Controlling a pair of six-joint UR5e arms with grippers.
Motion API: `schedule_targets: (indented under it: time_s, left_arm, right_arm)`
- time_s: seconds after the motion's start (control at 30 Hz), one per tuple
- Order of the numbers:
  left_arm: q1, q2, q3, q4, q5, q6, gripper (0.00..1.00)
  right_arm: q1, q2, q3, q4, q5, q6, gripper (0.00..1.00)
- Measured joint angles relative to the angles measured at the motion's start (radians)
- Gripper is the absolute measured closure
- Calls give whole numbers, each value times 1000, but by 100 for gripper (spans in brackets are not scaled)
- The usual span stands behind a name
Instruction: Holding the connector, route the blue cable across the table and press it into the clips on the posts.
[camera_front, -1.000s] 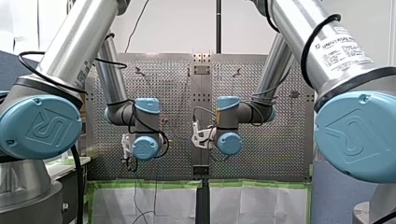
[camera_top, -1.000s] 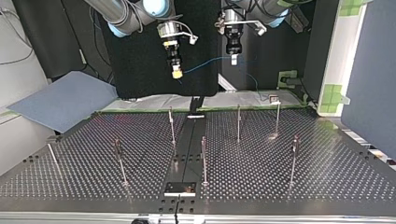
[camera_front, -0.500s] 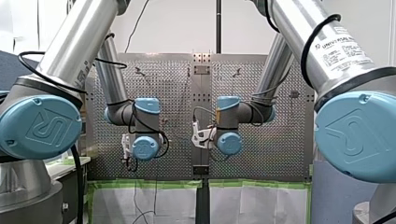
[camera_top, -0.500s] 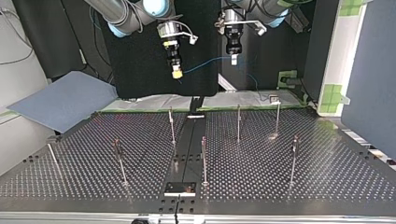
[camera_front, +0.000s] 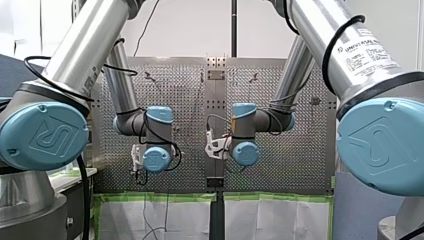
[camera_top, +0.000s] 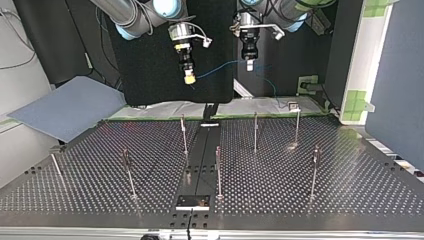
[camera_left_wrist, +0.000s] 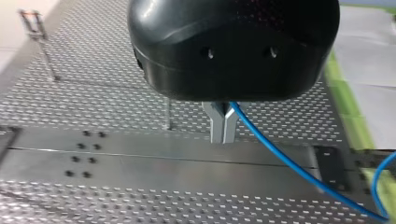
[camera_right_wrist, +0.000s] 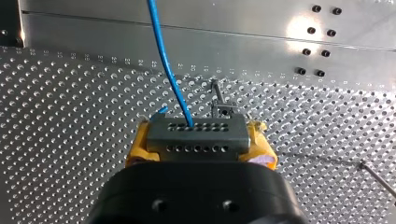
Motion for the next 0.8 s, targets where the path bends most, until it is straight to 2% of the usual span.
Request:
schedule_targets:
  time_s: [0.2, 0.7, 0.8]
  left_arm:
    - [1, -42, 5, -16, 1, 1, 100]
    - [1, -49, 6, -17, 2, 1, 100]
    - [1, -49, 6, -17, 2, 1, 100]
  right_arm:
    - [0, 0, 0, 0, 0, 0, 100]
    - [0, 0, 0, 1, 0, -1, 100]
    - [12, 12, -12, 13, 12, -9, 100]
